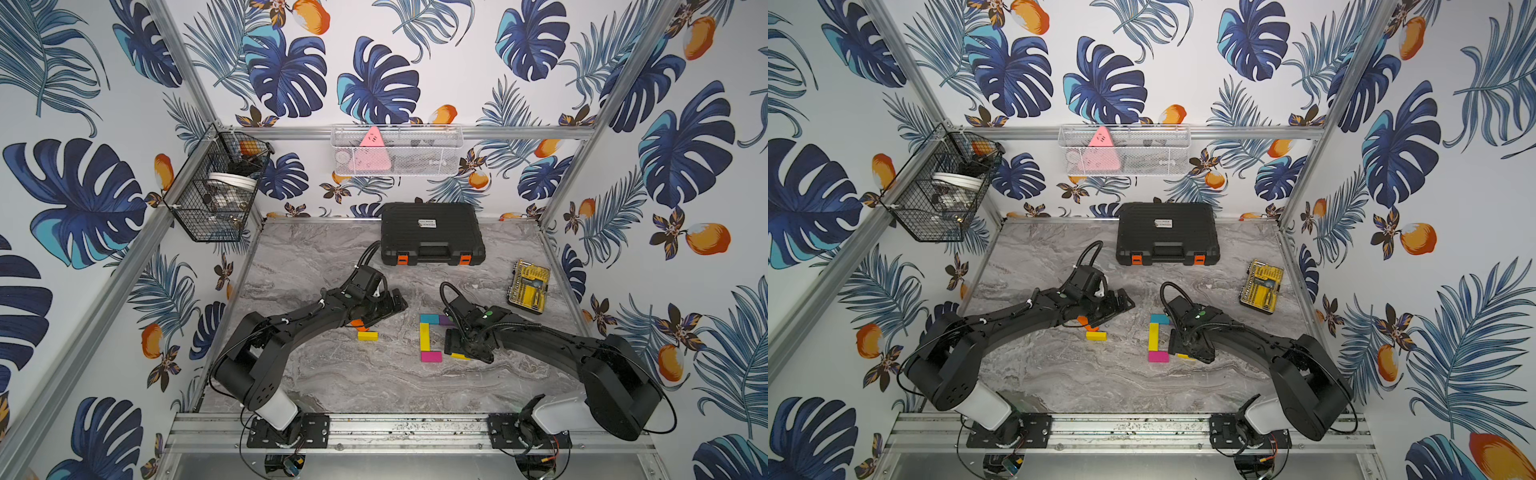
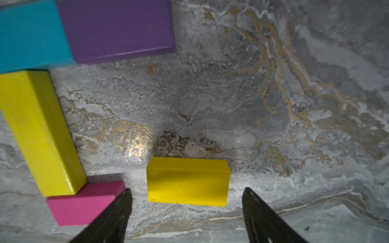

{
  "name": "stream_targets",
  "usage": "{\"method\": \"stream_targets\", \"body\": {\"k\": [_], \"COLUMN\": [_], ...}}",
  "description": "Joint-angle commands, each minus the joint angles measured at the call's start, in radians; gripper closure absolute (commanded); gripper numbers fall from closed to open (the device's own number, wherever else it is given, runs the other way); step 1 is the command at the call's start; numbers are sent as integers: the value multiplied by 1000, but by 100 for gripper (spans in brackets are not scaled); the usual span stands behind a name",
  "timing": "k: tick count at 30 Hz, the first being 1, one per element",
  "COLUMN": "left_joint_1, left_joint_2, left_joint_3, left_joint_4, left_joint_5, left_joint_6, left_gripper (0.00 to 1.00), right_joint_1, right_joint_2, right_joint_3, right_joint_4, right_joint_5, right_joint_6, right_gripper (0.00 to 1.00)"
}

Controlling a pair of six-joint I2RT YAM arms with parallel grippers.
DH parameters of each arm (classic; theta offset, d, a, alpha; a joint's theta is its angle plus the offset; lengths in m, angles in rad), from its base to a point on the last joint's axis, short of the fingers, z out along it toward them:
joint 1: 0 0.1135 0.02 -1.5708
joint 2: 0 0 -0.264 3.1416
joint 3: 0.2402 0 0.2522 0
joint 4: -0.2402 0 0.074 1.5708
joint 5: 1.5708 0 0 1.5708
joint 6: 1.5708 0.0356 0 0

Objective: Assemble the letter c with building blocks
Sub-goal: Assemble the building block at the center of the board.

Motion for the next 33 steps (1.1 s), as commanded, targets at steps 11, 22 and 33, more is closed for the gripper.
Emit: {"method": "stream_targets", "body": {"k": [11,22,33], "left_joint_1": [16,17,17], "left_joint_2": [-11,-5,0], "left_joint_3": [-39,-57,-64], "left_joint_4": [54,88,102], "left_joint_5": [44,53,57], "left_joint_6": [3,-13,-19], "left_gripper": [1,1,1], "right_joint_1": [16,29,82], "right_joint_2": [49,-14,-27], "right_joint_3": [-10,-55,-53], "right_joint_4": [29,46,30], "right_joint_5": [28,-27,-20], "right_joint_6": [-9,-26,1], "right_gripper": [25,44,42]}}
